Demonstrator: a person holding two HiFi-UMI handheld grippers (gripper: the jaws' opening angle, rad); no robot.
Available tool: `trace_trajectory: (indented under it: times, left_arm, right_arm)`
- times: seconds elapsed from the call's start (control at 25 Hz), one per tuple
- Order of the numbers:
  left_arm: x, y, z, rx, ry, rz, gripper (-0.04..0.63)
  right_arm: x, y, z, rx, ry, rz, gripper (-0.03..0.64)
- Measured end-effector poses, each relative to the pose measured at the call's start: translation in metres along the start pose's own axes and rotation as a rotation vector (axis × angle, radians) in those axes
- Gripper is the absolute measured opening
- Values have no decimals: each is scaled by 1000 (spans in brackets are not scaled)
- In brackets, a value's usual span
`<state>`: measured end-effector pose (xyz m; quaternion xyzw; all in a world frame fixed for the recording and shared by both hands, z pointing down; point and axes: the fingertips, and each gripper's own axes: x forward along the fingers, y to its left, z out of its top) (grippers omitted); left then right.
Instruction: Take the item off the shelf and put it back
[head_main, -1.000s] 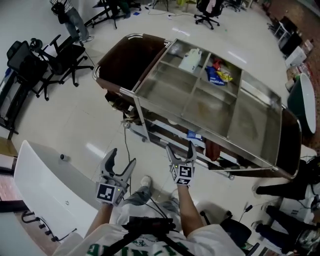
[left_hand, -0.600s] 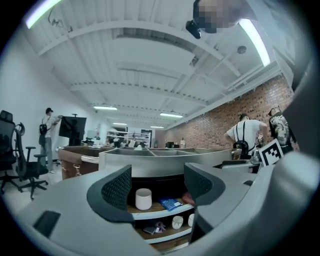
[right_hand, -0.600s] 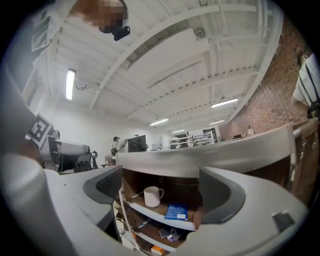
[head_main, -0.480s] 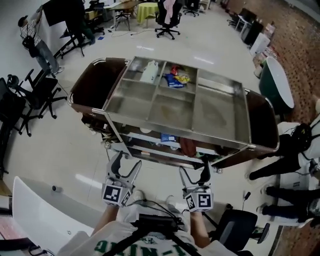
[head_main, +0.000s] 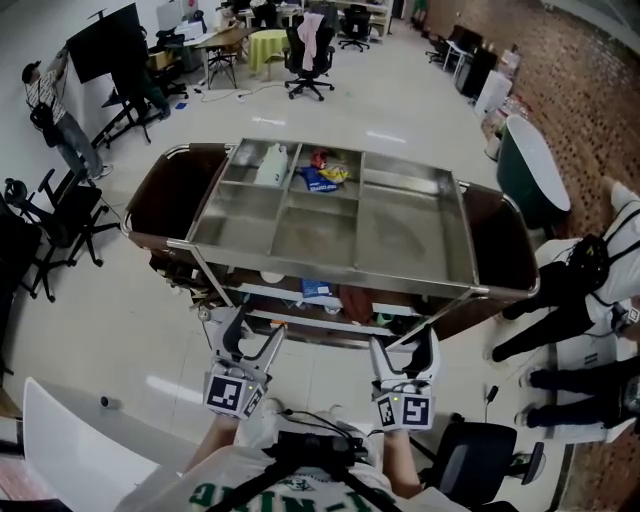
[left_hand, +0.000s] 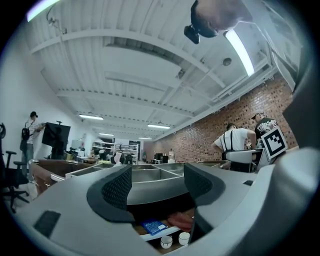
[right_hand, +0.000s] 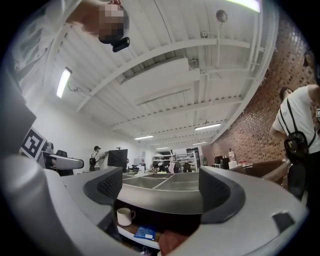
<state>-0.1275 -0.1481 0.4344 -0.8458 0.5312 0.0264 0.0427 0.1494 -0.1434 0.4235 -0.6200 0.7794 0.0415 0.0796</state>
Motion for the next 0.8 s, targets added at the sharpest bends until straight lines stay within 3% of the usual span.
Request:
trace_trajectory:
  times: [0.8]
  left_arm:
    - [-23,-4,7,15,-9,65,318]
  right_arm:
    - [4,27,15,-29,-13,137,500]
